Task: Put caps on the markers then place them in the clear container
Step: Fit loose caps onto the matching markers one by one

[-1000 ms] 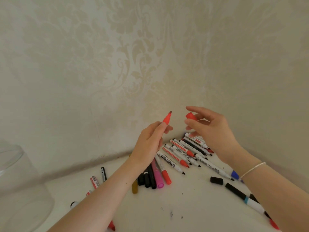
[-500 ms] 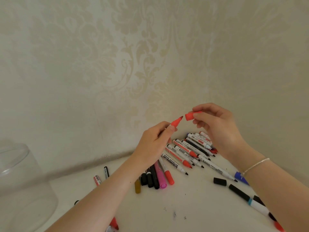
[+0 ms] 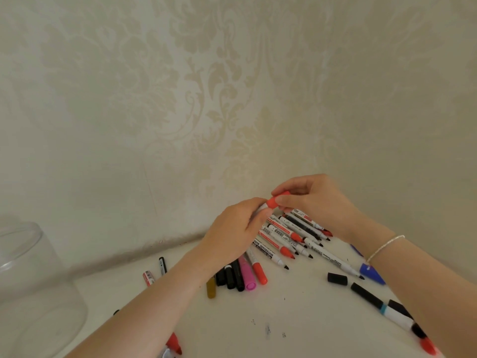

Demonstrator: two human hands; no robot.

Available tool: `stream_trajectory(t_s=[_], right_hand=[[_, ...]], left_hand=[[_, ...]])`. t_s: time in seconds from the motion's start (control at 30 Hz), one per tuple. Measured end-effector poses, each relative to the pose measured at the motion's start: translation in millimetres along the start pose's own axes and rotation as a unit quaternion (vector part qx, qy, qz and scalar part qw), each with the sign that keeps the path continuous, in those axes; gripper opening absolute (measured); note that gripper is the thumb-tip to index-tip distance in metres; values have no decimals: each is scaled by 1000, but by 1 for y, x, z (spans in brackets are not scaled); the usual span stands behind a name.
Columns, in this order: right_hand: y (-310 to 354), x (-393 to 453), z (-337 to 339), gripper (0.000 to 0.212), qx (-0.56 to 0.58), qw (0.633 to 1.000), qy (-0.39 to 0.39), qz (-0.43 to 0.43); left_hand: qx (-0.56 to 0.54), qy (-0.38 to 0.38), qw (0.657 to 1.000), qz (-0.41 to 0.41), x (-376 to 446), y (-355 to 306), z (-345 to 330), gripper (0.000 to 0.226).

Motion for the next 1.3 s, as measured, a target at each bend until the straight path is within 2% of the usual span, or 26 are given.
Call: stream_trajectory(t_s=[0.13,0.27,0.33,0.43,0.57,0.73,0.93,1.03,1.2,1.3], right_hand=[[2,3,-1,11,9,1000,-8,12],[-22,8,-14,10,-45,997,25,-59],[-41,10,-16,12,-99,991,0,-88],[-67,6,-9,21,-147,980,-50,-124],[-96,0,-3,23,-198,963,-40,-177],[-114,-6,1,25,-229,950,-24,-210],[-120,-12,2,22,-270,935,-13,-230],[-119,-14,-1,21,-266,939,-10,-220],[-115,-20,-5,24,-255,944,4,-211],[-113,-22,-2,24,-263,942,5,-206]], left_hand=[[16,-12,1000,-23,-1,1,6,30],[100,94,990,-36,6,23,-6,33],[99,138,985,-21,8,42,-14,32],[114,184,976,8,5,65,-22,35],[171,213,962,-15,-3,76,-30,49],[151,202,967,-39,-11,80,-40,50],[117,160,980,2,-12,83,-44,42],[111,189,976,16,-8,81,-53,34],[103,248,963,33,-7,76,-65,37],[97,229,968,37,-8,71,-65,38]])
Point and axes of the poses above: each hand's wrist, its own x-axis towards the middle knuckle, its own z-axis out of the back of the hand, y = z × x, the point moved 5 cm from there along x, towards the middle knuckle, and after that the axes turned 9 degrees about y, right-handed, at the moved point
